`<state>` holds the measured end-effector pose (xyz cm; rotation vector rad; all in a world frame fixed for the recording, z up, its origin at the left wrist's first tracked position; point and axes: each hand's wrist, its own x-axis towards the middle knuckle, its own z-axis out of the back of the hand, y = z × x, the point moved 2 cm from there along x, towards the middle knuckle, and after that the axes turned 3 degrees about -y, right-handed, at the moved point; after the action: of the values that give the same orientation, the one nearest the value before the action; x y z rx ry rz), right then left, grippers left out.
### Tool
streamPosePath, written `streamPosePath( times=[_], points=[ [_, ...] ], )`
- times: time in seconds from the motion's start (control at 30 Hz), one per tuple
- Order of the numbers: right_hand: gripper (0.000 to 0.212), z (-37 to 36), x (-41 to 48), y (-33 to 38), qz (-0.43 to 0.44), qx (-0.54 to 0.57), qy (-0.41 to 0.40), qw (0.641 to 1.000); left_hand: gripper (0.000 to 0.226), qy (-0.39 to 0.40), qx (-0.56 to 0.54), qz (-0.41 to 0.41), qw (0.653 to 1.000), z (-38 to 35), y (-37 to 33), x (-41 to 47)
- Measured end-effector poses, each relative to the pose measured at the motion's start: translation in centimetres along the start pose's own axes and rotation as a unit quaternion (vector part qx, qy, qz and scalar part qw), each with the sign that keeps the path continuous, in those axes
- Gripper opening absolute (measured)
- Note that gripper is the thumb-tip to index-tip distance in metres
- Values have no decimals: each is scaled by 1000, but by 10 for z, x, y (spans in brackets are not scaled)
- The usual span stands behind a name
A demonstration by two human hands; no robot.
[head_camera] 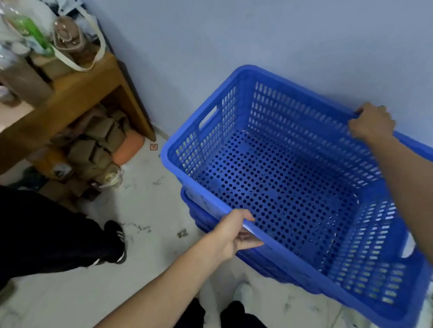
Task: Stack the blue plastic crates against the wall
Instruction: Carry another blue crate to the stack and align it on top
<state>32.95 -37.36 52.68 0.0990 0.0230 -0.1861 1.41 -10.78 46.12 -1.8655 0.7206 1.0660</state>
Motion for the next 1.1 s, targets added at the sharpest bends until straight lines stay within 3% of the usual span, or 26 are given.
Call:
streamPosePath(
  times=[0.17, 0.3, 0.5, 0.6, 0.73, 0.93, 1.03, 1.1],
  points=[
    [65, -14, 7, -3, 33, -29, 56, 997, 10, 33, 36, 14, 999, -2, -8, 13],
    [71, -16, 8, -8, 53, -39, 76, 995, 36, 63, 137, 16, 988, 12, -7, 24],
    [77, -13, -16, -14, 92, 8, 90, 992, 95, 39, 370, -17, 928, 35, -26, 21],
    [77, -9, -43, -15, 111, 46, 100, 988, 103, 53, 463, -42, 884, 35, -38, 13],
    [77, 1, -83, -9, 140, 62, 110, 982, 104, 93, 571, -46, 814, 31, -51, -2],
    [72, 15, -151, 7, 130, 47, 114, 984, 83, 122, 690, -88, 708, 24, -69, -19],
    [70, 17, -190, 13, 107, 67, 124, 984, 68, 161, 699, -144, 682, 28, -77, -34],
    [72, 14, -217, 14, 82, 84, 136, 984, 49, 180, 712, -234, 637, 28, -86, -47]
  ],
)
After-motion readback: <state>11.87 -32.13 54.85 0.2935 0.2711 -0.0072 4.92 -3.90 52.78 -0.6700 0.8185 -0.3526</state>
